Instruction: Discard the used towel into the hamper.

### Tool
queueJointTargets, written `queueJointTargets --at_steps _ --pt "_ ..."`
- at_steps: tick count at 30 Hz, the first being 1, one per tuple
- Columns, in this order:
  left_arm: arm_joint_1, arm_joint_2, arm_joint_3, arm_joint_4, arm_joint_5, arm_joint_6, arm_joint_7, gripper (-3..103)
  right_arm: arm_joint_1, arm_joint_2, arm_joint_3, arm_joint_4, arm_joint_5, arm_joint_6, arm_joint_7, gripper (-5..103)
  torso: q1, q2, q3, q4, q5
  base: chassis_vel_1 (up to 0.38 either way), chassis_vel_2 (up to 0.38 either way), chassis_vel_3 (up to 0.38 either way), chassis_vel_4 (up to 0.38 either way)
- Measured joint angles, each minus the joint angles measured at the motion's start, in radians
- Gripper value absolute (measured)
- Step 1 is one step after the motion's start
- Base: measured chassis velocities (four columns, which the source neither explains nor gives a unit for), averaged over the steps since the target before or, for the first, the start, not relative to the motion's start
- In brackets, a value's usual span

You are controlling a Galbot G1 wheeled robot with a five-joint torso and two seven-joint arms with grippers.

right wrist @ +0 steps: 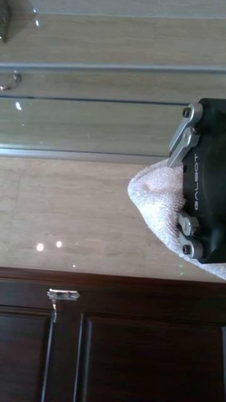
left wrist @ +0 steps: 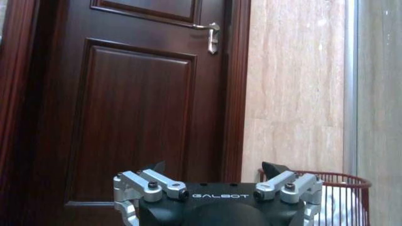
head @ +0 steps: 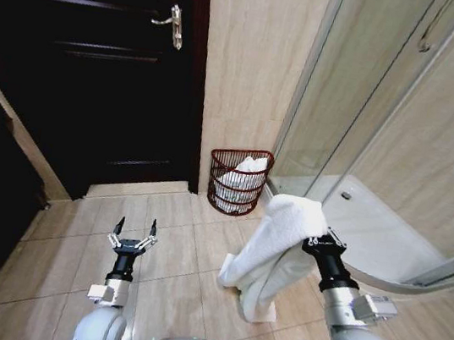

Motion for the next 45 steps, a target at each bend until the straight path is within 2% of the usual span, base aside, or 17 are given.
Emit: queueJointTargets --at_steps 21,45 --pt "0.002 -0.019 0.003 -0.002 0.013 0.0 -0.001 100 0.031 -0.037 0.021 0.0 0.008 -0.004 -0.027 8 0.0 0.0 0.0 0.0 -0.0003 -0.016 0.002 0.016 -0.002" --pt "0.01 -0.02 0.006 -0.007 0.013 0.023 0.006 100 0.065 -0.034 0.006 -0.028 0.009 -0.003 -0.031 8 0.0 0.0 0.0 -0.0001 -0.0003 -0.055 0.063 0.058 -0.05"
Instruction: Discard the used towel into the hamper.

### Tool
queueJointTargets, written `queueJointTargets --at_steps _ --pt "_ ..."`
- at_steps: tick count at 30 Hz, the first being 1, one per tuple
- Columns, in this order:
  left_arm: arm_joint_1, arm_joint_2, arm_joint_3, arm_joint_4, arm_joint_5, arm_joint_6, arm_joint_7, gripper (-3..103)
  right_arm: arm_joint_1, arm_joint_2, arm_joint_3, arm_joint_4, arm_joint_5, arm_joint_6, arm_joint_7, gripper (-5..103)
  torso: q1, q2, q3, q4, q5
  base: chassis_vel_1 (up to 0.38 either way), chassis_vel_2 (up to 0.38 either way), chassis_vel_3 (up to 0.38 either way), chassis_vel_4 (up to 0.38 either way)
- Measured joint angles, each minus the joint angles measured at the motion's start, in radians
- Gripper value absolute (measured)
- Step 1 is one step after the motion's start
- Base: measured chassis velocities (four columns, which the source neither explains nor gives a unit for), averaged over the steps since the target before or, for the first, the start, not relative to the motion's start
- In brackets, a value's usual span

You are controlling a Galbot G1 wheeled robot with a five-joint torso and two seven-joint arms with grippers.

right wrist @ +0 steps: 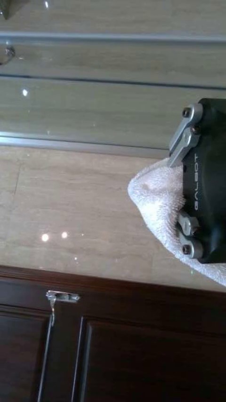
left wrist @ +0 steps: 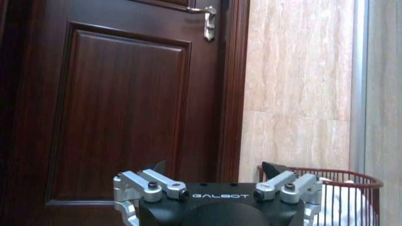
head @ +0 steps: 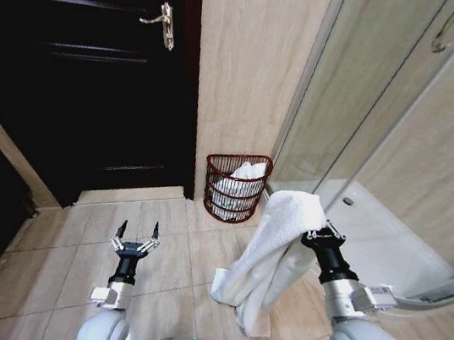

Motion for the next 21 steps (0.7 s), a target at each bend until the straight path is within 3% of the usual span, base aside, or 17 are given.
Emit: queueJointTargets --at_steps 21 --pt "-0.014 -0.013 0.002 0.02 0.028 -0.007 -0.008 100 0.02 -0.002 -0.004 -0.018 0.015 0.004 0.003 8 0.0 0.0 0.0 0.0003 0.0 -0.019 0.133 0.135 -0.015"
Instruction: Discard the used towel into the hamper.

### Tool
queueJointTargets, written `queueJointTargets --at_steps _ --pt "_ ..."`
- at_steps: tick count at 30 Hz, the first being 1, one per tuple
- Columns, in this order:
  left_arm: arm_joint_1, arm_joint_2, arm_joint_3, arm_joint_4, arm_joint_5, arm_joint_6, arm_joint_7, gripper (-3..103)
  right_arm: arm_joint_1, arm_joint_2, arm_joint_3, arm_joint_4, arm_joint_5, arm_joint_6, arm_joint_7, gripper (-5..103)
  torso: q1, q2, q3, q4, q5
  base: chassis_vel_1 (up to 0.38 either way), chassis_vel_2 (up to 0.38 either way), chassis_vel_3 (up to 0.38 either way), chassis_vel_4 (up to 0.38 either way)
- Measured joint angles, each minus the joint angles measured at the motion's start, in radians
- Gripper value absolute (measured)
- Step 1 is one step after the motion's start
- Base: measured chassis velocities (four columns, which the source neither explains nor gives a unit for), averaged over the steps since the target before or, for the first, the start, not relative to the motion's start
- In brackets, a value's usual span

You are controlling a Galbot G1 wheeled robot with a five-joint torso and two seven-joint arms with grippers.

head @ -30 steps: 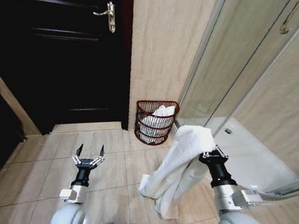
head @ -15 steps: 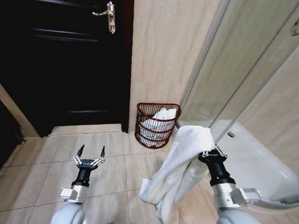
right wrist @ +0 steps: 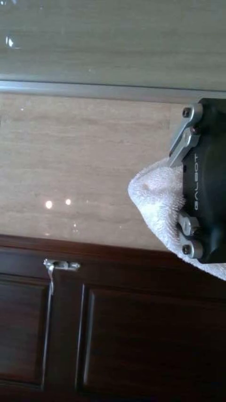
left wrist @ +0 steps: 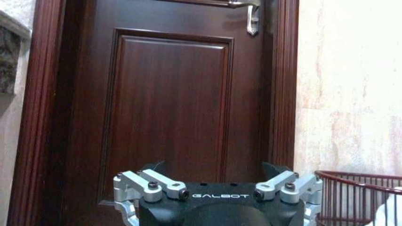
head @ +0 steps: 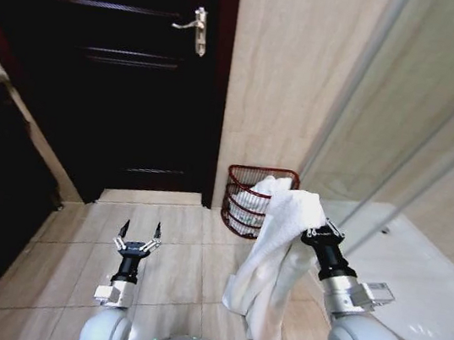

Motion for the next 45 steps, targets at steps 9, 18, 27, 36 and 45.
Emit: queueJointTargets --at_steps 9,18,27,36,45 --pt "0.017 -0.014 0.001 -0.007 0.02 0.005 -0.005 100 0.006 -0.002 0.014 -0.011 0.02 0.015 0.02 8 0.002 0.011 0.006 -0.0001 0.0 -0.038 0.032 0.027 -0.036" --pt "0.029 -0.015 -0.004 -0.021 0.018 0.004 -0.008 100 0.019 -0.008 0.016 -0.011 0.029 0.018 0.023 8 0.014 0.048 0.033 -0.0001 0.0001 0.0 0.0 0.0 0.0" --pt "0.044 -0.019 -0.005 -0.033 0.014 0.019 -0.014 100 0.051 -0.029 0.068 -0.021 0.105 0.013 0.025 8 0.027 0.089 0.061 0.0 0.0001 0.0 0.0 0.0 0.0" --pt "0.046 -0.018 -0.011 -0.045 0.014 0.053 -0.017 100 0.17 -0.069 0.083 -0.046 0.204 -0.031 0.054 8 0.043 0.128 0.085 0.0001 0.0001 0.0 0.0 0.0 0.0" --pt "0.044 -0.014 -0.025 -0.031 0.019 0.016 -0.02 100 0.264 -0.083 0.066 0.017 0.254 -0.089 0.085 8 0.054 0.162 0.108 0.0 0.0 0.0 0.0 0.0 0.0"
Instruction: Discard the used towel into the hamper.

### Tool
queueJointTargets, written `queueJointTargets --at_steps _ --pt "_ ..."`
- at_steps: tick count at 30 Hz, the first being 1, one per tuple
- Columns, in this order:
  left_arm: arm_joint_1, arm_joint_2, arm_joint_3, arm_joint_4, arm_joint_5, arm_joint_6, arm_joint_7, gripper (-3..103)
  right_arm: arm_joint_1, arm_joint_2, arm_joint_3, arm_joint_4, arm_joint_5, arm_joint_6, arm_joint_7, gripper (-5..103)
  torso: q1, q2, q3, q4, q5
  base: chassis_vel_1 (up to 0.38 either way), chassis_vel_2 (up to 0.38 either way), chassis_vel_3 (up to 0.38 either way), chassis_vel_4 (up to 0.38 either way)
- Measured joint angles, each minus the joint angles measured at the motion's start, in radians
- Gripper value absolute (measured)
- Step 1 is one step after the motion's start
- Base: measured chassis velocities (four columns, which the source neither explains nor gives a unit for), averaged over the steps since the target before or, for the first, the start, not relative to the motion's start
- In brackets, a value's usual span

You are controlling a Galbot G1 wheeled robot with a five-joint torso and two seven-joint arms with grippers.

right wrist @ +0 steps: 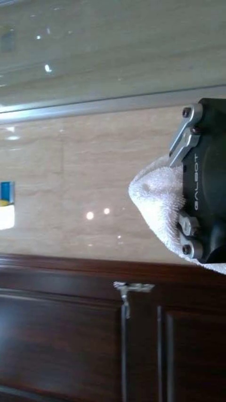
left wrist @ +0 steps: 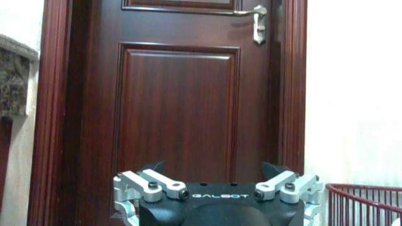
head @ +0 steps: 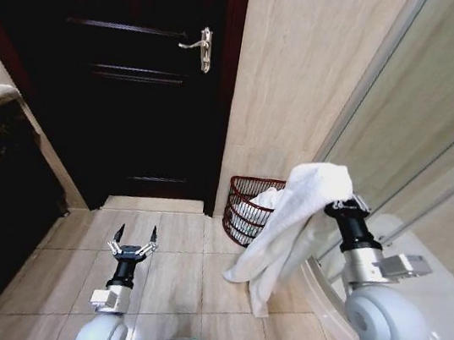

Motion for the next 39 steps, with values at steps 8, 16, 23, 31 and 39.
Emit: queueJointTargets --at_steps 8,16,23,31,39 --pt "0.012 -0.005 0.008 0.006 0.031 -0.031 0.0 100 0.082 -0.069 0.086 0.015 0.095 -0.025 0.015 8 0.01 0.031 0.021 0.0 0.0001 0.0 0.0 0.0 0.0" --pt "0.026 -0.001 0.007 0.011 0.038 -0.055 0.001 100 0.129 -0.106 0.123 0.028 0.17 -0.056 0.036 8 0.025 0.067 0.042 0.0 0.0001 0.0 0.0 0.0 0.0" --pt "0.038 -0.005 0.008 0.004 0.041 -0.057 -0.01 100 0.142 -0.109 0.111 0.028 0.18 -0.06 0.037 8 0.036 0.095 0.059 -0.0001 0.0 0.0 0.0 0.0 0.0" --pt "0.048 -0.006 0.008 0.003 0.041 -0.057 -0.015 100 0.173 -0.117 0.104 0.011 0.196 -0.062 0.042 8 0.047 0.127 0.08 0.0 0.0001 0.0 0.0 0.0 0.0" --pt "0.036 -0.006 0.015 0.013 0.041 -0.057 -0.015 100 0.202 -0.143 0.097 -0.028 0.206 -0.059 0.053 8 0.061 0.16 0.099 -0.0001 0.0002 0.0 0.0 0.0 0.0"
